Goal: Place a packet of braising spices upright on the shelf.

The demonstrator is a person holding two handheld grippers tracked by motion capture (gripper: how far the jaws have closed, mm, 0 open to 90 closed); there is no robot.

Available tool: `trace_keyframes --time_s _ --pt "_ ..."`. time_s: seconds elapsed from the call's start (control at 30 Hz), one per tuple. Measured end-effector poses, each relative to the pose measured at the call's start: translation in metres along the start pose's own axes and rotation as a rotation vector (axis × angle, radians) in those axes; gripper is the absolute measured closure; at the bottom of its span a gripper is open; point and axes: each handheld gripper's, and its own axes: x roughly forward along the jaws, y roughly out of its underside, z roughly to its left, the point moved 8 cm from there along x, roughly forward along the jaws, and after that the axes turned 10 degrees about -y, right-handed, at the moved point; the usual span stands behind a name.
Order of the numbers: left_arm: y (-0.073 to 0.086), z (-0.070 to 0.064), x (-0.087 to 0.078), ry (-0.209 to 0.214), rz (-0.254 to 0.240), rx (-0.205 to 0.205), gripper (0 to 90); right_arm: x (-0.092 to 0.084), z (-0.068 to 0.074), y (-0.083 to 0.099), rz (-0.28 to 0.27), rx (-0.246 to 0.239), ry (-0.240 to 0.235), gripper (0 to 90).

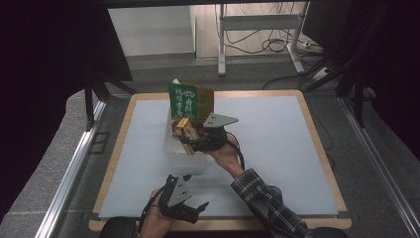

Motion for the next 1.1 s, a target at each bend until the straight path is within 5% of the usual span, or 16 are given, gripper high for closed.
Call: trace_keyframes --time_s 0.27,0.5,0.83,1.1 --pt "0.000 -0.001 0.001 0.002 0.003 0.003 2.3 -0.007 -0.003 0.003 -0.024 0.052 0.004 31.9" --pt "0.001 -0.001 0.001 0.004 0.008 0.004 2.3 -0.004 -0.005 0.019 -0.003 0.046 0.013 32.0" --pt "0.001 -0.003 0.002 0.006 0.010 0.008 2.3 -0.009 -0.007 0.041 0.062 0.044 0.038 32.3" --pt "0.001 -0.004 0.002 0.007 0.010 0.013 2.3 -0.014 -0.010 0.051 0.115 0.096 0.046 32.4"
